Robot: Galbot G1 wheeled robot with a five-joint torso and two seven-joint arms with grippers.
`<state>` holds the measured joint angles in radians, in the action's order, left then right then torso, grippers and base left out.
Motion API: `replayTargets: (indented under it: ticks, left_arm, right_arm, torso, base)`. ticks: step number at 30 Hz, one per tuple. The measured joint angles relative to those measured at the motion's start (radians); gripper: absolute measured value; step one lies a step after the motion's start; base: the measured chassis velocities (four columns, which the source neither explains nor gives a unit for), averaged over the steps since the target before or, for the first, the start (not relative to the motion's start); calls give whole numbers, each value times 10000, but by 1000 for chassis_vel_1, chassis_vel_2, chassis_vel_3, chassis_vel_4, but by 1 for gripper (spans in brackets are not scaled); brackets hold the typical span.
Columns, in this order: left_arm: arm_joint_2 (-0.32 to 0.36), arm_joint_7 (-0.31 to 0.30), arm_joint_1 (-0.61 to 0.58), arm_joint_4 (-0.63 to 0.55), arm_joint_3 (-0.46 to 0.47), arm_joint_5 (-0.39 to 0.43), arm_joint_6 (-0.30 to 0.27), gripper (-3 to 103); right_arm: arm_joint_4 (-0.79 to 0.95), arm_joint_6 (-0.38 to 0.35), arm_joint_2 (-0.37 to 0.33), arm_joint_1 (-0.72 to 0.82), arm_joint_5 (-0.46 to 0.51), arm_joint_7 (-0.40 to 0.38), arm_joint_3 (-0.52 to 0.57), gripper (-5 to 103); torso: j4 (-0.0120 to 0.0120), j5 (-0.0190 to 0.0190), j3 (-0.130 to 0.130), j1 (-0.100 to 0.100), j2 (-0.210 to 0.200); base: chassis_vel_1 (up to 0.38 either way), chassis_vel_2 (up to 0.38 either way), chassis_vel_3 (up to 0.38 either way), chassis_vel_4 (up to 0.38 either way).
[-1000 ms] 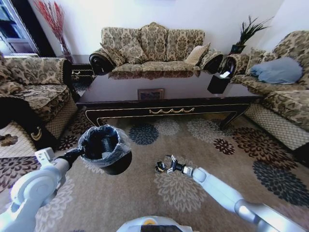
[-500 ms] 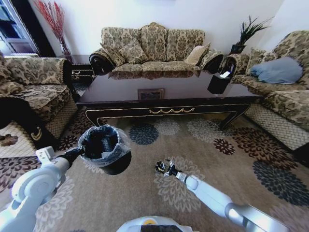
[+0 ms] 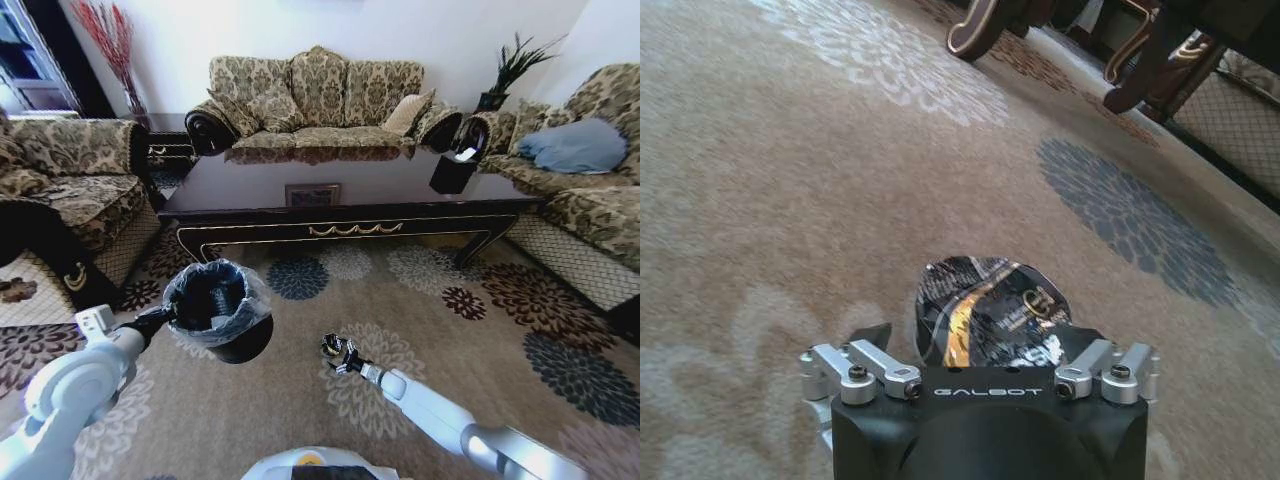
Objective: Move to the front of the table and pick up the trash from the floor, then place it into the trash bin.
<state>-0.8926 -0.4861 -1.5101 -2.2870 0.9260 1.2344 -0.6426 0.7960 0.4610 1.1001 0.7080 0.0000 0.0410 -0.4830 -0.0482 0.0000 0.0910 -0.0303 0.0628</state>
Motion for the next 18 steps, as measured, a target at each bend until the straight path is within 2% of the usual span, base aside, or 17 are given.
replayTargets:
  ticks: [2,5,8,9,10,11,14,17,18]
  left_arm:
    - [-2,0,-6,-3,-4,-4,0,3]
    - [-2,0,-10,-4,-12,-17,0,3]
    - [1,1,-10,-7,-21,-18,0,3]
    - [3,0,-8,-15,-32,-19,0,3]
    - [3,0,-4,-18,-41,-18,0,3]
    - [3,0,-4,-18,-41,-18,0,3]
    - [-1,0,14,-20,-77,-23,1,3]
    - [-6,0,21,-18,-97,-31,0,3]
    - [-6,0,26,-15,-104,-36,0,3]
  right_arm:
    - [-22,-48,15,-7,-18,-71,3,90]
    - [-70,-255,64,-26,-46,-336,5,74]
    - [-110,-308,86,-32,-92,-400,5,74]
    - [-161,-338,111,-34,-166,-461,15,63]
    - [-184,-357,120,-34,-202,-500,25,58]
    - [-184,-357,120,-34,-202,-500,25,58]
    - [-218,-431,120,-33,-255,-601,79,42]
    - [-223,-438,116,-34,-256,-614,90,37]
    - [-224,-438,116,-34,-256,-615,96,31]
  torso:
    - [0,0,0,0,0]
    - [0,0,0,-1,0]
    - [0,0,0,0,0]
    - [0,0,0,0,0]
    - [0,1,0,0,0]
    - [0,1,0,0,0]
    - [0,0,0,0,0]
    - [0,0,0,0,0]
    - [0,0,0,0,0]
  base:
    - [0,0,0,0]
    - [0,0,0,0]
    - [0,0,0,0]
    - [0,0,0,0]
    - [0,0,0,0]
    - [0,0,0,0]
    - [0,0,0,0]
    - [0,0,0,0]
    - [0,0,0,0]
